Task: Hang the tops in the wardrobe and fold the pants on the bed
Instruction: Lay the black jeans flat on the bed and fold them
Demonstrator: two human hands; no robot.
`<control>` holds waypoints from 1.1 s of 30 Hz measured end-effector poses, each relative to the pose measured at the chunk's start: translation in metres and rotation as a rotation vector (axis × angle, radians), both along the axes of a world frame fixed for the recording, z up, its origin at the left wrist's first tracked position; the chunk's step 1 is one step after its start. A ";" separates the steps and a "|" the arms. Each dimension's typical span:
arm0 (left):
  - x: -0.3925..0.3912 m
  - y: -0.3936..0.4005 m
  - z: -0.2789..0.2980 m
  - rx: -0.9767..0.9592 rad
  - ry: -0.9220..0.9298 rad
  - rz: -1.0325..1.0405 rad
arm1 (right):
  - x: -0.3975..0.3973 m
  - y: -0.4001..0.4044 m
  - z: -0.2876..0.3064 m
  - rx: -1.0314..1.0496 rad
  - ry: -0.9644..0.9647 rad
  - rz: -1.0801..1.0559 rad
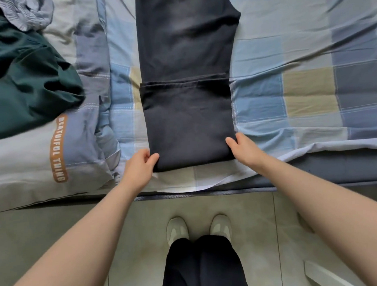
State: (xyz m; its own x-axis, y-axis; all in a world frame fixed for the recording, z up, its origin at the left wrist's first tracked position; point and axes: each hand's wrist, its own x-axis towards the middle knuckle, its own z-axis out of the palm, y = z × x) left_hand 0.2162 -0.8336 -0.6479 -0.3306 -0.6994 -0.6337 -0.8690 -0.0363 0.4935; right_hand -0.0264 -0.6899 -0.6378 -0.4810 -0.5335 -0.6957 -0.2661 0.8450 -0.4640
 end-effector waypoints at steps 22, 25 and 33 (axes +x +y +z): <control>-0.030 0.005 0.011 0.283 0.380 0.597 | -0.016 0.000 0.012 -0.237 -0.401 -0.540; -0.041 -0.015 0.015 0.180 0.442 0.638 | -0.034 -0.018 0.014 -0.326 -0.300 -0.524; 0.004 0.013 0.011 -0.329 -0.080 -0.247 | -0.036 0.015 0.000 -0.020 -0.092 -0.180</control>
State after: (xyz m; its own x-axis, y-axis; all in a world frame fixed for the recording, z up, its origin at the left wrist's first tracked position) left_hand 0.2203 -0.8209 -0.6371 -0.4721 -0.7747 -0.4206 -0.8681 0.3257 0.3745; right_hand -0.0620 -0.6747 -0.6381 -0.5045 -0.4589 -0.7314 -0.0674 0.8654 -0.4965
